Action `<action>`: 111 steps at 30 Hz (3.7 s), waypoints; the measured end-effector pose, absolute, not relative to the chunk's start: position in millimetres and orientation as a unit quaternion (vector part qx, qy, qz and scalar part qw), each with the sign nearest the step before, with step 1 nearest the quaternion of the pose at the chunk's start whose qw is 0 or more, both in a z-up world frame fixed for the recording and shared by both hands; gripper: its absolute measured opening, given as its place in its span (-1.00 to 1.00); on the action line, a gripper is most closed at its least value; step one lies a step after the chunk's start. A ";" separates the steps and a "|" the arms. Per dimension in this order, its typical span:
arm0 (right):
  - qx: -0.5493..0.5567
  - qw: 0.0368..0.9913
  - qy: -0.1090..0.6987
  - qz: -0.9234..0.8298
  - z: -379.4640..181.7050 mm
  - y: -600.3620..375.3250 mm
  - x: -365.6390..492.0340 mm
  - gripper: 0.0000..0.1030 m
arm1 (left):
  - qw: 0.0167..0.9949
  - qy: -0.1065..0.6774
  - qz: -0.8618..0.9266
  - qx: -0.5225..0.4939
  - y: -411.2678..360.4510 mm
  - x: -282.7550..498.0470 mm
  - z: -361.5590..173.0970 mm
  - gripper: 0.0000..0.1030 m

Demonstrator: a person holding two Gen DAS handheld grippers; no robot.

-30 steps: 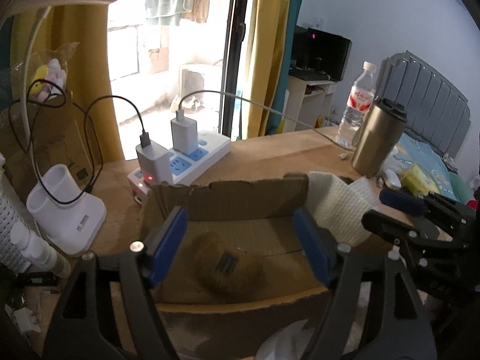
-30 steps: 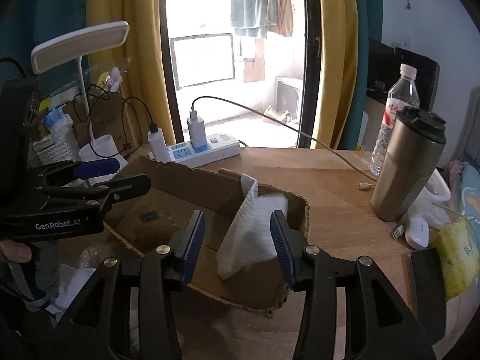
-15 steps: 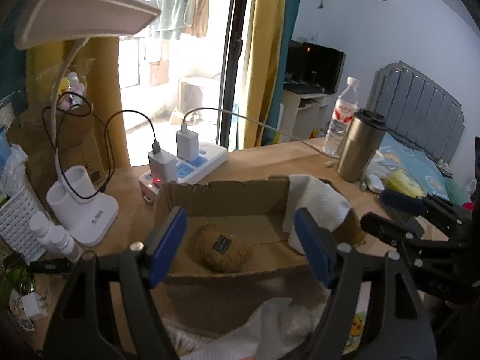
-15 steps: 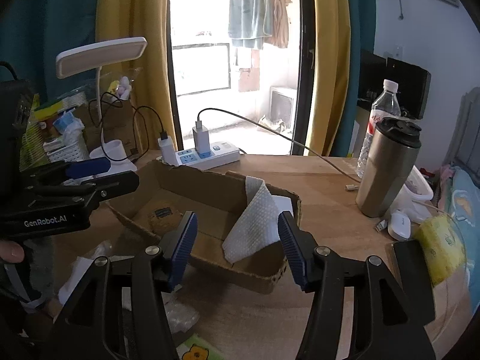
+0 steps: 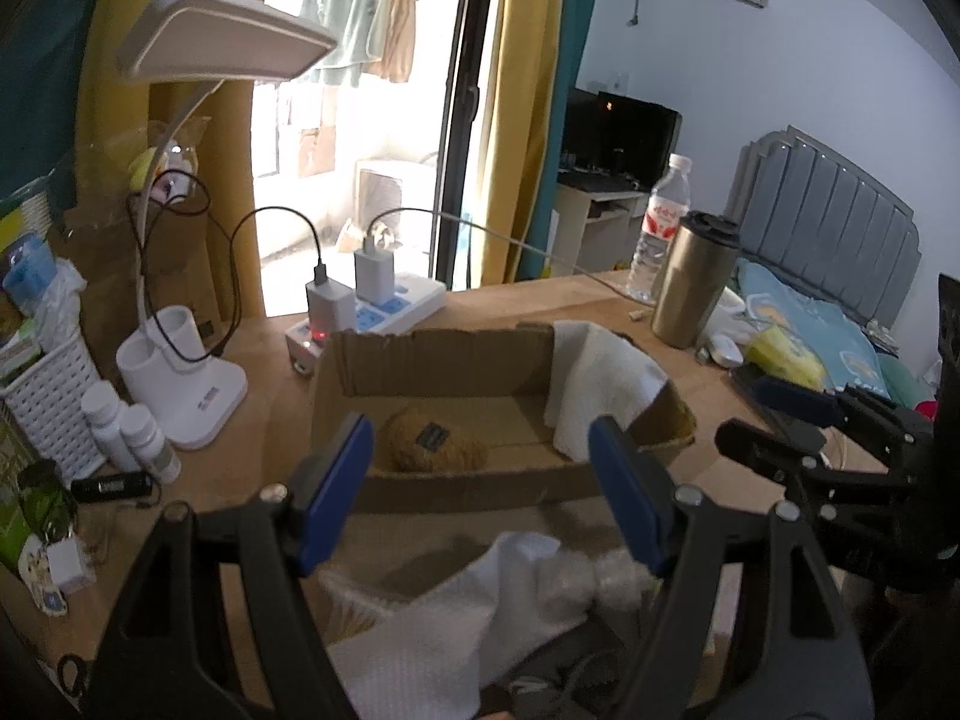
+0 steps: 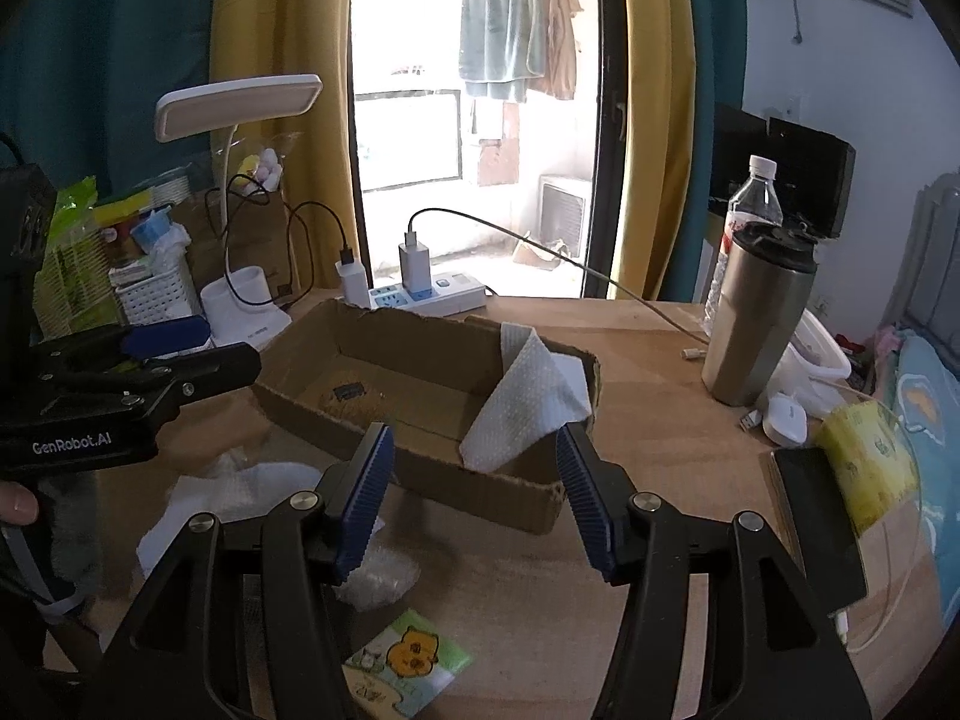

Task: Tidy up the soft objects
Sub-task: 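Move the left gripper to the grey glove while the right gripper approaches the tissue pack, then grasp the grey dotted glove with the left gripper while the right gripper grasps the tissue pack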

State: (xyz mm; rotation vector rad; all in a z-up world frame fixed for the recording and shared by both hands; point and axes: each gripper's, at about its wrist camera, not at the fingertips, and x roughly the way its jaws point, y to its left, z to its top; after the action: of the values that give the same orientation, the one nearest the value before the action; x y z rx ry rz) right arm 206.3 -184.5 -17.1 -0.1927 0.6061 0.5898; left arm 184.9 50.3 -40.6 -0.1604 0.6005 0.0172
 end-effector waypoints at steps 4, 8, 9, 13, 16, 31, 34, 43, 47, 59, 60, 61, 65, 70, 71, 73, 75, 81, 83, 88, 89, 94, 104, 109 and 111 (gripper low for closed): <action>-0.096 0.906 0.295 0.287 -21.4 -190.1 192.5 0.15 | 0.951 0.298 0.009 -0.081 47.3 173.7 -44.6 0.47; -0.098 0.904 0.299 0.288 -25.2 -191.5 183.2 0.16 | 0.949 0.302 0.008 -0.086 44.1 161.9 -50.2 0.47; -0.098 0.904 0.300 0.289 -26.0 -191.2 181.9 0.16 | 0.949 0.304 0.008 -0.087 43.4 159.3 -51.8 0.47; -0.100 0.902 0.303 0.292 -29.1 -191.3 174.1 0.15 | 0.946 0.312 0.009 -0.088 40.9 149.7 -59.2 0.47; -0.099 0.901 0.304 0.294 -32.0 -193.7 168.0 0.15 | 0.944 0.318 0.009 -0.088 37.8 142.7 -65.2 0.47; -0.099 0.890 0.332 0.295 -59.3 -202.7 150.8 0.16 | 0.935 0.347 0.009 -0.070 14.9 123.7 -98.6 0.47; -0.100 0.885 0.345 0.297 -67.3 -202.9 149.6 0.16 | 0.933 0.354 0.007 -0.068 10.1 123.3 -104.7 0.47; -0.092 0.868 0.381 0.303 -88.2 -193.8 155.4 0.30 | 0.932 0.354 0.007 -0.075 11.5 114.8 -106.0 0.47; -0.092 0.860 0.394 0.310 -95.4 -190.2 159.0 0.34 | 0.933 0.352 0.003 -0.075 11.5 113.1 -105.8 0.47; -0.103 0.856 0.411 0.298 -108.4 -197.8 165.6 0.38 | 0.929 0.366 -0.006 -0.049 -8.9 119.7 -111.3 0.47; -0.101 0.857 0.411 0.295 -108.3 -201.0 166.3 0.38 | 0.930 0.364 -0.008 -0.046 -11.1 119.5 -110.0 0.47; -0.100 0.857 0.411 0.294 -108.4 -204.0 166.8 0.38 | 0.931 0.361 -0.012 -0.043 -13.7 119.2 -108.8 0.47; -0.095 0.860 0.416 0.279 -111.6 -216.9 171.0 0.38 | 0.928 0.370 -0.020 -0.029 -20.3 124.6 -113.7 0.47; -0.087 0.864 0.414 0.272 -110.8 -229.0 173.8 0.38 | 0.916 0.399 -0.017 -0.039 -18.3 132.8 -126.8 0.44; -0.083 0.864 0.413 0.274 -110.5 -230.7 174.7 0.38 | 0.914 0.403 -0.021 -0.038 -19.3 133.4 -128.7 0.40; -0.081 0.864 0.412 0.279 -110.2 -230.9 175.6 0.38 | 0.908 0.415 -0.028 -0.037 -21.0 135.4 -133.0 0.20; -0.086 0.861 0.412 0.285 -111.2 -228.8 175.7 0.38 | 0.905 0.424 -0.030 -0.036 -21.5 135.9 -136.0 0.00; -0.084 0.862 0.412 0.285 -111.9 -226.5 179.0 0.38 | 0.901 0.431 -0.040 -0.036 -22.9 133.6 -138.3 -0.39; -0.086 0.861 0.412 0.285 -112.3 -225.3 179.9 0.38 | 0.900 0.433 -0.043 -0.037 -22.7 133.1 -139.4 -0.48; -0.091 0.858 0.418 0.283 -114.6 -222.1 182.0 0.38 | 0.902 0.427 -0.053 -0.038 -23.6 130.9 -135.4 -0.51; -0.093 0.857 0.420 0.284 -115.0 -221.5 182.2 0.33 | 0.902 0.426 -0.055 -0.040 -24.2 130.7 -134.1 -0.51; -0.104 0.855 0.416 0.291 -114.3 -217.6 178.0 0.05 | 0.908 0.412 -0.066 -0.048 -25.7 126.9 -123.1 -0.51; -0.102 0.865 0.390 0.298 -91.3 -216.9 175.7 0.00 | 0.920 0.382 -0.070 -0.051 -19.3 126.0 -99.2 -0.51; -0.103 0.868 0.382 0.300 -82.7 -216.6 176.9 -0.01 | 0.925 0.370 -0.067 -0.053 -14.9 126.0 -86.4 -0.51; -0.104 0.870 0.378 0.300 -78.7 -216.2 178.1 -0.01 | 0.927 0.365 -0.063 -0.055 -11.9 126.0 -82.2 -0.51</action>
State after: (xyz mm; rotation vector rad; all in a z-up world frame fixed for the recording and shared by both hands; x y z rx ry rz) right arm 178.1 -216.2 -78.7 -0.2169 0.7916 0.6267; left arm 126.0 -11.9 -82.2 -0.1127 0.7477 -0.1288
